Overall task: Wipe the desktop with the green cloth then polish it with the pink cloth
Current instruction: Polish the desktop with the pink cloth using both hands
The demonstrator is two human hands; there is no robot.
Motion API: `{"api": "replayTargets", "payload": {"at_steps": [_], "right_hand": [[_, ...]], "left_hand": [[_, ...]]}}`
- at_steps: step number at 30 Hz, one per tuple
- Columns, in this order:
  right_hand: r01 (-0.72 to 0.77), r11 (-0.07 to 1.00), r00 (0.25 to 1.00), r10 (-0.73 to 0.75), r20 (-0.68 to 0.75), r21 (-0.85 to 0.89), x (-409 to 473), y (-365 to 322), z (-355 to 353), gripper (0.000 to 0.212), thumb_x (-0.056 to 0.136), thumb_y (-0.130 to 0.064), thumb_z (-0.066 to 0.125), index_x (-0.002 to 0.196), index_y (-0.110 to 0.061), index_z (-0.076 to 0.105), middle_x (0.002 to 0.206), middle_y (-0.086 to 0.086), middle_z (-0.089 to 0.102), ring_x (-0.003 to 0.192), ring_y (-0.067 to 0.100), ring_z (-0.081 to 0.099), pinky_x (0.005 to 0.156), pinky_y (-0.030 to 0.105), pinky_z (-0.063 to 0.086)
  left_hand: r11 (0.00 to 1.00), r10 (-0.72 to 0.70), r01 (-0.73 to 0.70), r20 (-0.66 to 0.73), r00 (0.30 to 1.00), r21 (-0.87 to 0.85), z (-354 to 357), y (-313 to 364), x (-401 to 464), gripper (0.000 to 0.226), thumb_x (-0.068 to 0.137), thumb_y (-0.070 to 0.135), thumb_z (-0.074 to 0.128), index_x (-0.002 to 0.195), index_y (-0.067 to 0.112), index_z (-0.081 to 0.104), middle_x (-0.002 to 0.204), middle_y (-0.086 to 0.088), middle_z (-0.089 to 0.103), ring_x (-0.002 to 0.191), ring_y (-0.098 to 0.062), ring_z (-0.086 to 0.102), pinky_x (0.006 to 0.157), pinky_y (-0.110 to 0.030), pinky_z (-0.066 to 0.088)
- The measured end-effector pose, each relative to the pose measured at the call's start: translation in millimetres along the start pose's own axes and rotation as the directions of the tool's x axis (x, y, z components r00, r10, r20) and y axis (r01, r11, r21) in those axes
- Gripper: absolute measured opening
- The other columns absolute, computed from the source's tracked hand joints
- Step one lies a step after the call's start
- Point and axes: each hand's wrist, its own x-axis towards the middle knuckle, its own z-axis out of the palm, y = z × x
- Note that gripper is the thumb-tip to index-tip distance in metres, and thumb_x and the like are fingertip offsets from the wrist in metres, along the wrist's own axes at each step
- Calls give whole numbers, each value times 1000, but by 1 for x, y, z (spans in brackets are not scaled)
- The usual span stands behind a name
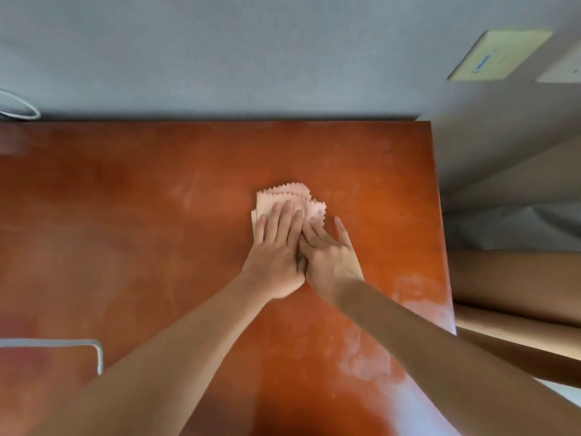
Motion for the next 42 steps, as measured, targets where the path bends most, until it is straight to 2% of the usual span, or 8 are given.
{"api": "replayTargets", "payload": {"at_steps": [6, 13, 20, 22, 25, 27, 36, 42], "right_hand": [[-45, 998, 999, 44, -16, -53, 36, 9, -17, 54, 103, -27, 41, 155, -18, 31, 164, -3, 21, 152, 15, 13, 123, 52, 5], [-42, 999, 999, 42, 18, 3, -8, -8, 2, 59, 103, -26, 42, 158, -15, 22, 166, 1, 16, 153, 18, 7, 124, 50, 5], [23, 1000, 991, -22, 131, -6, -92, -48, 36, 61, 104, -28, 37, 158, -8, 16, 167, 9, 7, 154, 27, -4, 122, 52, -7], [45, 999, 989, -43, 139, -14, -115, -58, 42, 60, 100, -27, 43, 154, -5, 30, 164, 12, 21, 153, 30, 8, 123, 54, 2], [42, 999, 995, -39, 94, -29, -128, -64, 43, 53, 79, -32, 72, 128, -10, 68, 139, 8, 60, 136, 28, 48, 112, 52, 39], [58, 997, 997, -55, 54, -52, -123, -60, 44, 52, 75, -33, 75, 122, -11, 72, 133, 7, 64, 131, 27, 54, 109, 51, 43], [31, 999, 999, -31, -43, 5, -67, -31, 37, 55, 101, -22, 41, 154, -10, 34, 163, 6, 26, 152, 22, 19, 124, 50, 2], [-28, 1000, 997, 29, -67, 11, -71, -39, 46, 56, 101, -22, 40, 155, -11, 30, 164, 4, 23, 153, 21, 15, 123, 47, 3]], "left_hand": [[1000, -14, 14, 10, 1000, 24, -21, -13, 36, 74, 104, 42, 19, 155, 12, -25, 162, -10, -35, 149, -28, -34, 123, -48, -16], [999, -35, 35, 23, 999, 12, -3, 6, -7, 75, 105, 41, 21, 155, 11, -25, 160, -12, -38, 147, -30, -36, 123, -49, -16], [1000, -26, 27, 103, 994, -9, 42, 27, -102, 76, 91, 49, -7, 149, 10, -37, 151, -12, -51, 142, -32, -45, 122, -52, -18], [1000, -8, 8, 131, 991, -2, 54, 32, -125, 76, 89, 48, -13, 149, 9, -36, 153, -14, -49, 142, -33, -44, 122, -54, -17], [1000, 12, -13, 135, 991, 9, 63, 32, -134, 75, 90, 48, -14, 149, 8, -35, 156, -15, -44, 145, -34, -41, 122, -56, -15], [999, 20, -24, 139, 990, 27, 62, 30, -131, 76, 89, 49, -14, 149, 7, -36, 156, -15, -44, 144, -33, -42, 122, -55, -17], [1000, -14, 13, 20, 1000, 16, 39, 19, -71, 76, 97, 47, 9, 145, 13, -40, 155, -11, -46, 143, -30, -44, 121, -49, -22], [1000, -29, 29, -24, 999, -9, 41, 23, -74, 75, 104, 42, 21, 156, 12, -23, 163, -11, -33, 149, -30, -34, 122, -49, -17]]}}
